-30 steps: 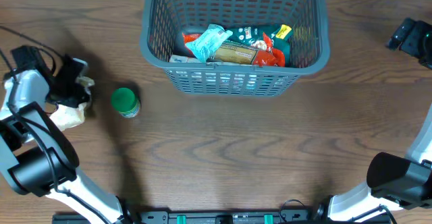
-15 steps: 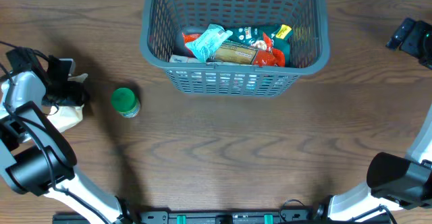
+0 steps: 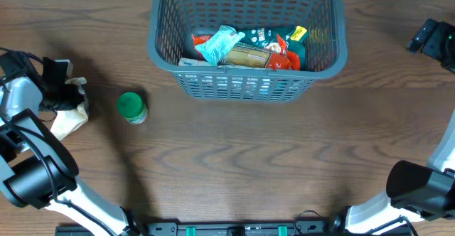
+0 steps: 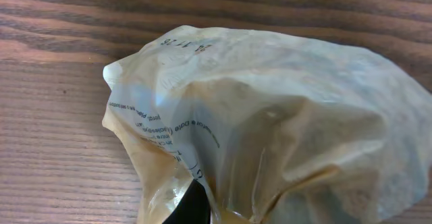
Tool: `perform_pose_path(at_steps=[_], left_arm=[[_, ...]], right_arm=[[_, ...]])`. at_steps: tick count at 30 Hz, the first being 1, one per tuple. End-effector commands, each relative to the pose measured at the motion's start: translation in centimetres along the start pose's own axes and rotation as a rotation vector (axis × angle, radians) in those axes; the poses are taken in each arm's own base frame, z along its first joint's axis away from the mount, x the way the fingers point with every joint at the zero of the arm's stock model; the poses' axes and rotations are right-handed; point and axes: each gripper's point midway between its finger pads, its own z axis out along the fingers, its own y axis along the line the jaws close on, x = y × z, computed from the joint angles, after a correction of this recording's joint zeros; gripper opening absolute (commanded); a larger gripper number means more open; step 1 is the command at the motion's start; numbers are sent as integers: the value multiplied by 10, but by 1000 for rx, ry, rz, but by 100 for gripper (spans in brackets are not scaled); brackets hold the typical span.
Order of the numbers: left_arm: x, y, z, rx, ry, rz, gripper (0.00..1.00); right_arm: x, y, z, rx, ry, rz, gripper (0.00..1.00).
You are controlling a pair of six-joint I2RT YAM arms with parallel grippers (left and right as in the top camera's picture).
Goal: Pack container
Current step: 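Lift the paper bag with the left gripper and carry it over the basket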
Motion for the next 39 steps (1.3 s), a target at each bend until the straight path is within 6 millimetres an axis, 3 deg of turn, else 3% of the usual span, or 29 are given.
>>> perform_pose_path(at_steps=[1, 10, 16, 30, 39], left_arm=[[4, 3, 0, -8, 18, -19, 6], [-34, 29, -59, -169, -105, -63, 6], [-43, 31, -87, -216, -163, -93, 6], [-43, 28, -123, -264, -201, -151, 6], [-65, 6, -187, -291, -371, -165, 6]], right_arm=[[-1, -4, 0, 13, -1, 13, 99], [-1, -4, 0, 13, -1, 13, 99], [-1, -4, 0, 13, -1, 13, 99], [-1, -4, 0, 13, -1, 13, 99], [-1, -4, 0, 13, -1, 13, 99]])
